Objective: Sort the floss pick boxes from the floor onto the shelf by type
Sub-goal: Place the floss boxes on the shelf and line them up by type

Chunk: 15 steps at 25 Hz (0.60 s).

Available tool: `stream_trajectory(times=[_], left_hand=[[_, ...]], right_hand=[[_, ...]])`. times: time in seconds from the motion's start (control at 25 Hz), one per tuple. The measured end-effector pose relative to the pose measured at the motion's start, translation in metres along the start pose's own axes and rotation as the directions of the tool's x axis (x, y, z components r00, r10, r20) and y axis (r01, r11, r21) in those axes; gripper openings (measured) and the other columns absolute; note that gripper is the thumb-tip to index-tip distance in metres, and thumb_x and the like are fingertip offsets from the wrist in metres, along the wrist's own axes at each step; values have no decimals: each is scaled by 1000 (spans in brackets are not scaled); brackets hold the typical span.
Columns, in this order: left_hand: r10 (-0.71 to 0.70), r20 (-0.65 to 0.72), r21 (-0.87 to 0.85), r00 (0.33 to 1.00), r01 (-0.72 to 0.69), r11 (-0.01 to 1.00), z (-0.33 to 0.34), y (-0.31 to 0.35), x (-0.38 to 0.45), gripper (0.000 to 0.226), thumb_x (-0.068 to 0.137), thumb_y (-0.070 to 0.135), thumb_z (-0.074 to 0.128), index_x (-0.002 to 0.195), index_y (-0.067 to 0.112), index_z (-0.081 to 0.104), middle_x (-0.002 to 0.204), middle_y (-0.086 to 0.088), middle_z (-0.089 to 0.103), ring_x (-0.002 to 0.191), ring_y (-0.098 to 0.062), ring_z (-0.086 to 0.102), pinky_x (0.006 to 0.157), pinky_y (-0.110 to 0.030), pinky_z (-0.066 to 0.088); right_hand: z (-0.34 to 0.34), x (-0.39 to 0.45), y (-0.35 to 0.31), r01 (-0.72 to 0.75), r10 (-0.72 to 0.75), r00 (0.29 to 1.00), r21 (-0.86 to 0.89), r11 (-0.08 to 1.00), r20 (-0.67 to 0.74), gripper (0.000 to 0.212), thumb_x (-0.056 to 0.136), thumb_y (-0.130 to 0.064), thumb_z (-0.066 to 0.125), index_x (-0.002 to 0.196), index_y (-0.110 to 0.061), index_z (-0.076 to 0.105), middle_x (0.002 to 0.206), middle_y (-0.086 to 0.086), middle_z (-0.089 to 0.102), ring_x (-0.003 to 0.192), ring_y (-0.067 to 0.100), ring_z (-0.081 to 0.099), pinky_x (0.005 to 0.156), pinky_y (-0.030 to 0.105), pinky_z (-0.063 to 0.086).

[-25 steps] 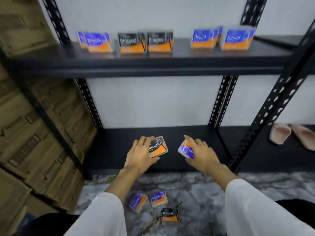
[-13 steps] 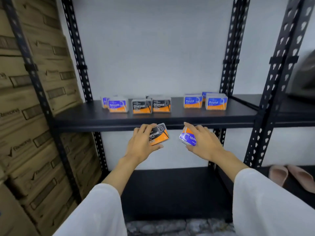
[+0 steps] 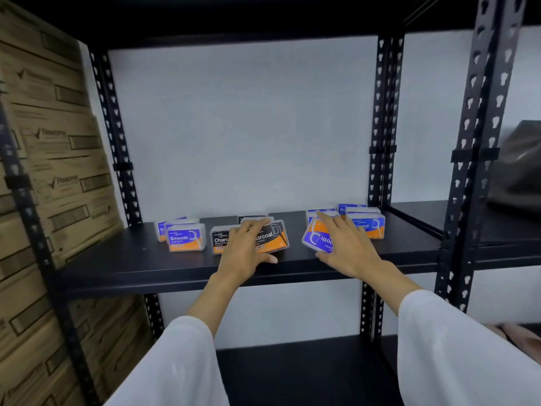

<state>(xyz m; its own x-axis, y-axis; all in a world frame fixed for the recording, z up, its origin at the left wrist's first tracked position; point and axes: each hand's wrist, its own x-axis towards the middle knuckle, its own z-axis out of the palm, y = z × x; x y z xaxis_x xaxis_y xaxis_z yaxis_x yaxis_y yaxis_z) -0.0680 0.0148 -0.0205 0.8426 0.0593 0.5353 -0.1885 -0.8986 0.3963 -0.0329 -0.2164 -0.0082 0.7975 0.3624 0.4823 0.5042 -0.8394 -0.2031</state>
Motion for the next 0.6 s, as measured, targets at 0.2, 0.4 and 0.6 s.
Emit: stream_trajectory(times=[0.2,0.4,0.6], left_hand=[[78,65,79,995,-83,993,15,-19,6,79,77,38,75,143,32,33,142,7,38,126,-22,30,105,-34,31],[124,8,123,992,-124,985,21,-24,8,50,94,34,55,140,30,37,142,7,40,128,-21,26,106,-36,35],[144,-52,215,988,-130,968,27,-26,11,49,93,32,57,139,31,39,143,9,42,125,-22,29,104,-35,34]], right_hand=[[16,13,9,-22,22,1000,9,1000,-10,79,84,-47,64,146,-21,22,148,4,34,139,27,28,111,43,28],[25,23,12,10,-11,1000,-36,999,-19,77,84,-48,63,145,-22,25,144,4,38,136,29,30,113,45,24],[32,32,20,66,-70,997,113,991,32,80,81,-37,71,146,-26,25,147,2,35,136,24,26,112,42,26]])
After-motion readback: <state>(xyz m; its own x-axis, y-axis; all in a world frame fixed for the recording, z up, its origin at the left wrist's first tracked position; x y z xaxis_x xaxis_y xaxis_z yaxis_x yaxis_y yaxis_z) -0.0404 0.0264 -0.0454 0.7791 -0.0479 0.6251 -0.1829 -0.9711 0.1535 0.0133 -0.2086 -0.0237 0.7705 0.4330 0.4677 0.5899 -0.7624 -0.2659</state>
